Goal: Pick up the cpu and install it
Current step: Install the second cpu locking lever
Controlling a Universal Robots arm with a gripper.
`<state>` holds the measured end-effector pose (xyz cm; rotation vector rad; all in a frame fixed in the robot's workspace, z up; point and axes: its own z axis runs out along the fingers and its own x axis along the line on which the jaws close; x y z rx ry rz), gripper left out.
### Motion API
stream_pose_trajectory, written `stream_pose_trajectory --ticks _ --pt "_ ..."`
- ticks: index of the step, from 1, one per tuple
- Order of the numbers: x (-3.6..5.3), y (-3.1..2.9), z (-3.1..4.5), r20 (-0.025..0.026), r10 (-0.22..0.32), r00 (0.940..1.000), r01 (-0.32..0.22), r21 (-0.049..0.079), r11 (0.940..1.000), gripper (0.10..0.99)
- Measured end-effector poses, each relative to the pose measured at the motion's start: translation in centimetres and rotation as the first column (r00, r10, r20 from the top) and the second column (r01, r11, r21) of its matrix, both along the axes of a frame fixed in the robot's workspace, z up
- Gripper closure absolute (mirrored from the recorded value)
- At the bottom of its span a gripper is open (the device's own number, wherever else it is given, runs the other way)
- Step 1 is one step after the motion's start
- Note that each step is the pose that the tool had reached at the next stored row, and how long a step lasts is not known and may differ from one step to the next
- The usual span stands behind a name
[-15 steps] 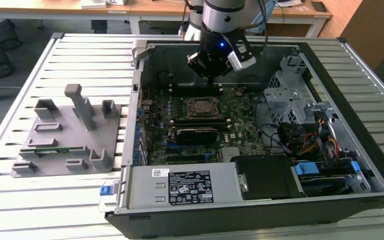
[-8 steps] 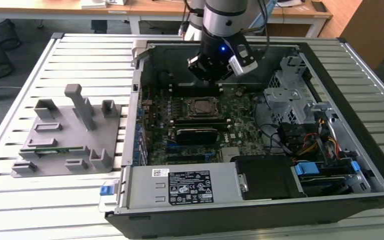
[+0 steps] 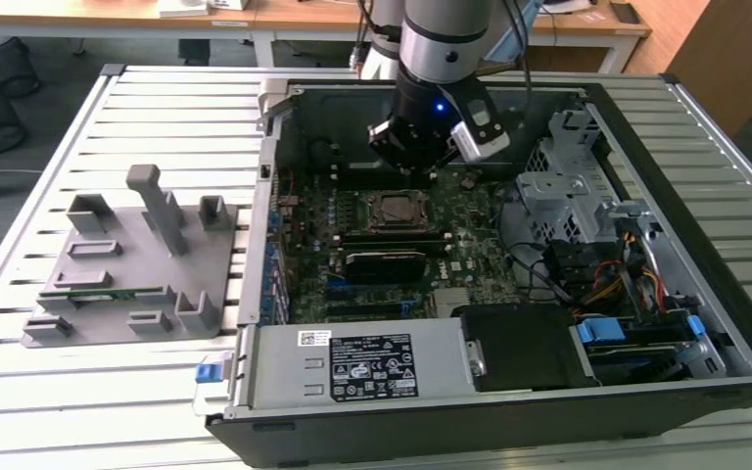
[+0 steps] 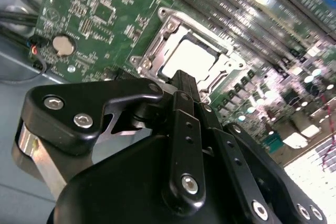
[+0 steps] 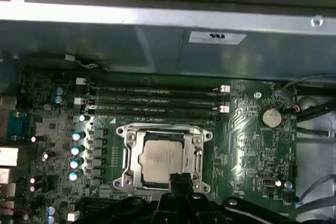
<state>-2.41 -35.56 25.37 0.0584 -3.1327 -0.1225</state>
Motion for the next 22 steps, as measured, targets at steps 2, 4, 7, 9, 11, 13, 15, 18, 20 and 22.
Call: stream_pose_trajectory --ticks 2,4,7,9,11,13,15,18,20,22 --pt "0.09 -0.20 -0.01 -0.0121 0.000 0.9999 0.000 0.000 1.0000 0.980" --pt "0.15 -0.38 -0.05 -0.0260 0.000 0.9997 0.000 0.000 1.0000 0.980" --pt "0.16 -0.81 -0.16 -0.0304 0.000 0.9995 0.000 0.000 1.0000 0.980" --pt "0.15 -1.09 -0.24 -0.0307 -0.001 0.9995 0.001 0.000 1.0000 0.980" --pt "0.16 -1.41 -0.28 -0.0308 -0.001 0.9995 0.001 0.000 1.0000 0.980" --pt "0.16 -1.59 -0.30 -0.0308 -0.001 0.9995 0.001 0.000 1.0000 0.980" --pt "0.14 -1.73 -0.32 -0.0308 -0.001 0.9995 0.001 0.000 1.0000 0.980" --pt "0.15 -2.05 -0.37 -0.0308 -0.001 0.9995 0.001 0.000 1.0000 0.980" --pt "0.12 -2.22 -0.43 -0.0308 -0.001 0.9995 0.001 0.000 1.0000 0.980" --pt "-0.02 -2.30 -0.50 -0.0307 -0.001 0.9995 0.001 0.000 1.0000 0.980"
